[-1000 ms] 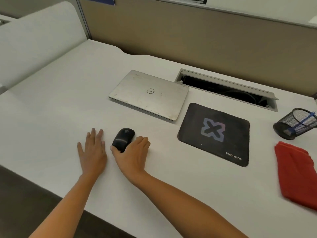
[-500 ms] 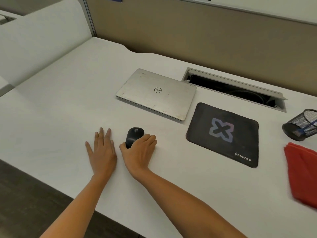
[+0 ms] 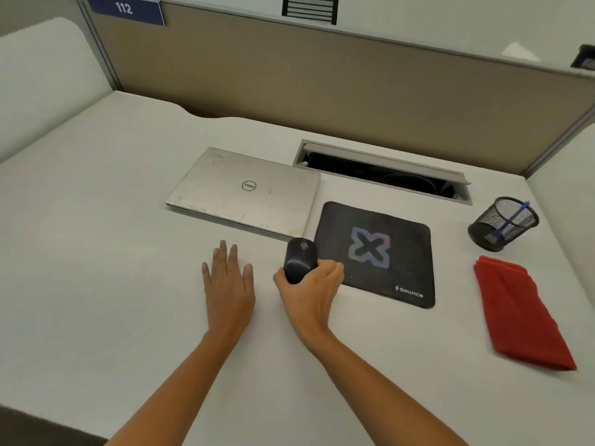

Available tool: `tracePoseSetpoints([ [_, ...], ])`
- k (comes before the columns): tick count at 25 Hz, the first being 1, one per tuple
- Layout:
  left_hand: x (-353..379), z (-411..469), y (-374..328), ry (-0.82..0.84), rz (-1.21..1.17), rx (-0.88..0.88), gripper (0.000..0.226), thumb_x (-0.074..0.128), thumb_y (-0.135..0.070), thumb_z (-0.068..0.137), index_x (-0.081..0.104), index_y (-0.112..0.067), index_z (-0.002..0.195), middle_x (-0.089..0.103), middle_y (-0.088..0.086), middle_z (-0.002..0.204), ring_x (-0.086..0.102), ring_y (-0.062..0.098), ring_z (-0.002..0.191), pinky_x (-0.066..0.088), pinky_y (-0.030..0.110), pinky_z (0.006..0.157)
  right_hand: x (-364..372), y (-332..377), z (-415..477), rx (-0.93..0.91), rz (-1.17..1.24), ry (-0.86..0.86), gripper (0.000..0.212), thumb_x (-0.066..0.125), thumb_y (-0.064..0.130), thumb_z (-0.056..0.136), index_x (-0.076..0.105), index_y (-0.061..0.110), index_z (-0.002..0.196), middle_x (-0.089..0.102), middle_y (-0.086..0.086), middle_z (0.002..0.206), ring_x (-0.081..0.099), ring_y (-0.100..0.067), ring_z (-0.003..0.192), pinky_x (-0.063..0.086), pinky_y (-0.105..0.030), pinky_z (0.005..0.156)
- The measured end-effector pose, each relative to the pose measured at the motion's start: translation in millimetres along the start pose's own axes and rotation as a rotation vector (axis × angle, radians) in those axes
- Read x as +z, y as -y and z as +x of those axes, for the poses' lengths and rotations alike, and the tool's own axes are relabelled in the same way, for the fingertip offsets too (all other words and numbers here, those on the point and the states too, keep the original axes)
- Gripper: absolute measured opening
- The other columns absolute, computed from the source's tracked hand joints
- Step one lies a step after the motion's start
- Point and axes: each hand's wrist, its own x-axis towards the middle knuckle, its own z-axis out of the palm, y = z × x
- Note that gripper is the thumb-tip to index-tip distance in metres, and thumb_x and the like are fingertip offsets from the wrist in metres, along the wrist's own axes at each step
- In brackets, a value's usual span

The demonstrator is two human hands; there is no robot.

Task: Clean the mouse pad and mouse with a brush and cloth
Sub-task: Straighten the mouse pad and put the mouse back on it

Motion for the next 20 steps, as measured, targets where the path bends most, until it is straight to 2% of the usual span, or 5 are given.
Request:
tracePoseSetpoints([
  [2, 15.3, 2.4, -19.2, 0.114, -0.096, 0.118, 0.054, 0.032, -0.031, 0.103, 0.020, -0.013, 0.153, 0.013, 0.002, 0.162, 0.013, 0.018, 0.149, 0.006, 0.031, 0.121, -17.8, -19.3, 25.3, 0.041, -0.037, -0.080, 0.062, 0.076, 0.049, 0.064, 0.043, 0.011, 0.100, 0.039, 0.000, 0.100, 0.034, -0.011, 0.087, 0.036, -0.020, 0.070],
  [6, 43.8, 5.3, -38.4, 0.222, 0.090, 0.288, 0.060, 0.024, -0.042, 0.102, 0.011, -0.014, 0.154, 0.006, 0.001, 0.162, 0.004, 0.016, 0.150, -0.005, 0.028, 0.119, -43.4, -47.0, 71.5, 0.113, -0.162, -0.212, 0.065, 0.075, 0.053, 0.063, 0.047, 0.008, 0.099, 0.046, -0.005, 0.101, 0.036, -0.015, 0.088, 0.034, -0.023, 0.075],
  [8, 49.0, 6.0, -40.0, 0.222, 0.173, 0.298, 0.069, 0.009, -0.053, 0.098, 0.008, -0.014, 0.154, 0.005, 0.000, 0.162, 0.002, 0.016, 0.150, -0.006, 0.029, 0.120, -50.5, -57.0, 92.3, 0.154, -0.201, -0.244, 0.071, 0.072, 0.057, 0.063, 0.049, 0.006, 0.106, 0.050, -0.007, 0.104, 0.043, -0.020, 0.092, 0.038, -0.027, 0.078],
  [11, 52.2, 6.0, -39.1, 0.222, 0.207, 0.312, 0.081, -0.007, -0.058, 0.087, 0.007, -0.015, 0.154, 0.005, -0.001, 0.162, 0.001, 0.015, 0.150, -0.006, 0.029, 0.120, -53.9, -70.6, 117.1, 0.212, -0.233, -0.234, 0.074, 0.070, 0.062, 0.065, 0.048, 0.005, 0.108, 0.051, -0.009, 0.108, 0.045, -0.022, 0.096, 0.041, -0.031, 0.081],
  [20, 51.9, 6.3, -40.6, 0.219, 0.195, 0.296, 0.079, -0.003, -0.056, 0.088, 0.012, -0.015, 0.154, 0.009, -0.001, 0.162, 0.005, 0.015, 0.150, -0.003, 0.030, 0.121, -40.9, -93.9, 131.0, 0.271, -0.323, -0.136, 0.079, 0.066, 0.067, 0.068, 0.047, 0.006, 0.114, 0.053, -0.009, 0.115, 0.047, -0.022, 0.104, 0.041, -0.030, 0.087],
])
